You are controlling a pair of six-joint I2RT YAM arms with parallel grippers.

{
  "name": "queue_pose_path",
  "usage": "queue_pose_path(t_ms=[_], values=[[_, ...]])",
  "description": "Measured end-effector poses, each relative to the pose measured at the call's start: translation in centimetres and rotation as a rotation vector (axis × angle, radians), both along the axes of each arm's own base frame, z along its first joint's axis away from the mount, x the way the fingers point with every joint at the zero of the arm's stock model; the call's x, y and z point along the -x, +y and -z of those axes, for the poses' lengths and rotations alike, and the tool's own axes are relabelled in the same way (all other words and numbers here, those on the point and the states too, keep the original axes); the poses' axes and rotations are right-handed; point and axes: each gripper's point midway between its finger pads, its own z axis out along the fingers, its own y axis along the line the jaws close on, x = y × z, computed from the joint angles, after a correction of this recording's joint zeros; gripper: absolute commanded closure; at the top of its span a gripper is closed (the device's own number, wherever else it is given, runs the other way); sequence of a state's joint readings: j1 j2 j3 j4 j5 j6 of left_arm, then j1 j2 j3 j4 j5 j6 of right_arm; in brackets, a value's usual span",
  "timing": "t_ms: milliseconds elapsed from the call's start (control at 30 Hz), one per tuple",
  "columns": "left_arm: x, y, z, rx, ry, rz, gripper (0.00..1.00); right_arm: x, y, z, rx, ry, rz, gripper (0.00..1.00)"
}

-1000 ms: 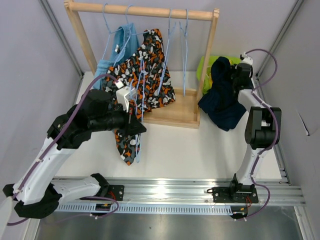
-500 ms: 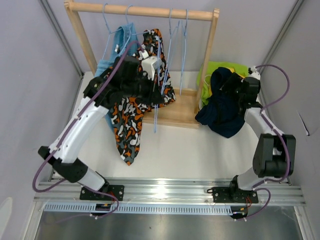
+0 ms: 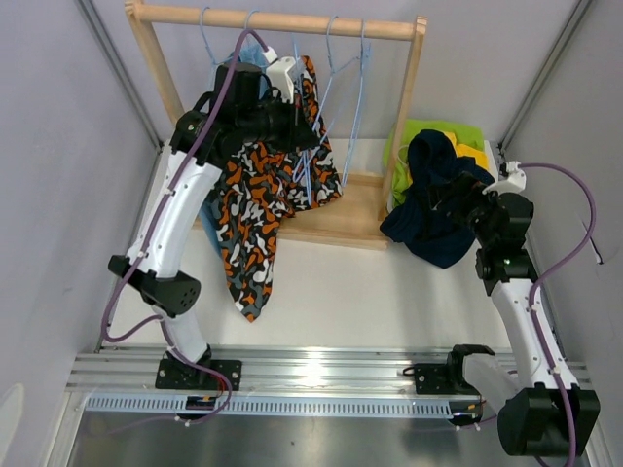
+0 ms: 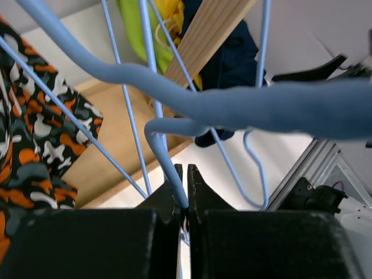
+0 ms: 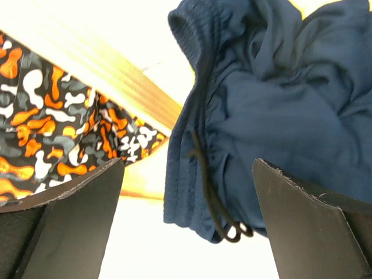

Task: Remove the shorts from the hanger

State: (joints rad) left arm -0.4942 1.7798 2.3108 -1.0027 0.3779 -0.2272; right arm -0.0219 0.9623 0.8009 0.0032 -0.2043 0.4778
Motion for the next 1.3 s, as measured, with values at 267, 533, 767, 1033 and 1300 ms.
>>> queue_pose_path(t_ms=[267,533,767,1033,1300], values=[[-3.0,-1.3,-2.1,0.131,-0.029,0.050,1.00,1.6,0.7,1.9,-0.002,0.057,-0.037,0.00],[-8.0,-1.5,-3.5,0.345,-0.008,0.113,1.00,2.4,1.3,1.8,-0.003,0.045,-0.062,0.00],[-9.4,-3.5,-4.7,0.483,-0.006,0.223,1.00,2.6,1.3,2.0,-0.002,0.046,-0.063,0.01],[-8.9,-4.0,-4.0,0.504,0.039,0.274,1.00,3.0,2.3,2.5,-0.007,0.056,-0.093,0.01],[-8.8,-4.1,-2.6,0.476,0.064,0.261,1.00,3.5,2.7,1.7,-0.012,0.032,-0.110,0.01]])
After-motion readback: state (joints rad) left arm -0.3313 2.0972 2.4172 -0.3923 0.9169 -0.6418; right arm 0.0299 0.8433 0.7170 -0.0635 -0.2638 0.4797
